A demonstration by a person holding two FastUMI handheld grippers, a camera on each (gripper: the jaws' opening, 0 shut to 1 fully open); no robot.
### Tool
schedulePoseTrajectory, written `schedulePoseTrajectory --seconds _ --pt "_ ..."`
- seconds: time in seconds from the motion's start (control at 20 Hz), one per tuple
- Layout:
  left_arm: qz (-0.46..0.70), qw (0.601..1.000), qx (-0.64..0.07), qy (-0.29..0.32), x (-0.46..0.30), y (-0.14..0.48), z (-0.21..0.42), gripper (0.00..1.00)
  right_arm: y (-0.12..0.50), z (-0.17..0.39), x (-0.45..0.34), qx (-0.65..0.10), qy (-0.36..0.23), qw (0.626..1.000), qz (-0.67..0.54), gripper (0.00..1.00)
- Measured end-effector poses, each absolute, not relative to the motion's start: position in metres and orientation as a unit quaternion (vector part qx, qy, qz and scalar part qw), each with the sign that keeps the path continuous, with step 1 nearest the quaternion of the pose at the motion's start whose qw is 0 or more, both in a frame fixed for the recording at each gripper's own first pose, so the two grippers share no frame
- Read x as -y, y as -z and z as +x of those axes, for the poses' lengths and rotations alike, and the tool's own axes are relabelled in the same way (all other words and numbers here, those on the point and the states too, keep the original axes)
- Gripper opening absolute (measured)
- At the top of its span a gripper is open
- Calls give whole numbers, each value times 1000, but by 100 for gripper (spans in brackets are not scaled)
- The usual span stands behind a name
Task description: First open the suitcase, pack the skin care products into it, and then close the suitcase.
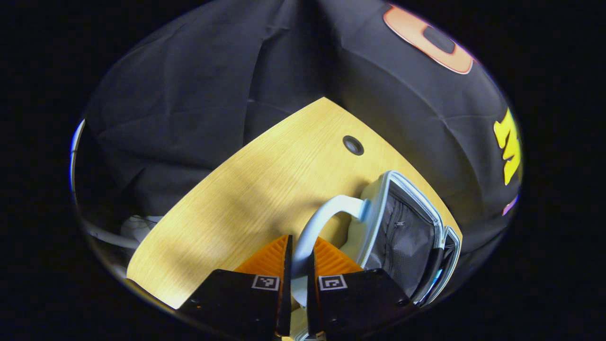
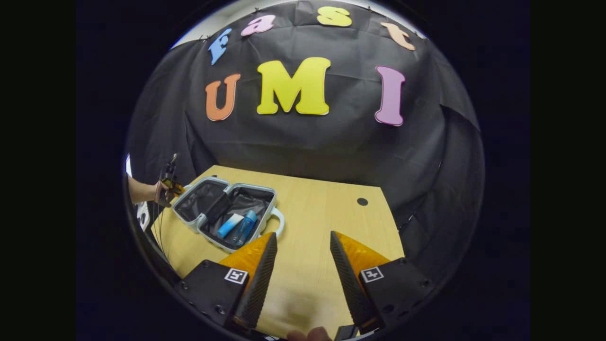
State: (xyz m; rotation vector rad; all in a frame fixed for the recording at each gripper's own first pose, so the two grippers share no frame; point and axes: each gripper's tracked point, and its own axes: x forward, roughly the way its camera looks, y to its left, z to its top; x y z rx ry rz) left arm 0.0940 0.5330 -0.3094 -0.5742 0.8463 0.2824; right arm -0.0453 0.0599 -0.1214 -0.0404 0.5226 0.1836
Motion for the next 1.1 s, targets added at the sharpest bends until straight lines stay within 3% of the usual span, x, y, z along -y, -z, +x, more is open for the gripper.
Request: schedulePoseTrajectory --seconds 0.1,0.15,0.2,0.5,0.85,1.1 --pt "-251 876 -386 -146 -537 291 96 14 119 -46 -53 -253 -87 964 -13 68" --pt "-245 880 -377 -153 -538 277 95 7 117 -46 -50 -248 -87 965 -11 68" --pt "-239 885 -369 -154 -537 262 94 13 113 -46 -50 -242 -87 966 -8 69" --pt "-198 930 -298 -86 -472 139 94 11 94 -54 -49 -215 -114 970 15 68" --pt "-120 967 -223 3 -327 40 97 10 86 -53 -26 -193 -115 973 43 69" --pt "-114 970 -202 71 -202 20 95 10 86 -62 8 -194 -90 976 43 68"
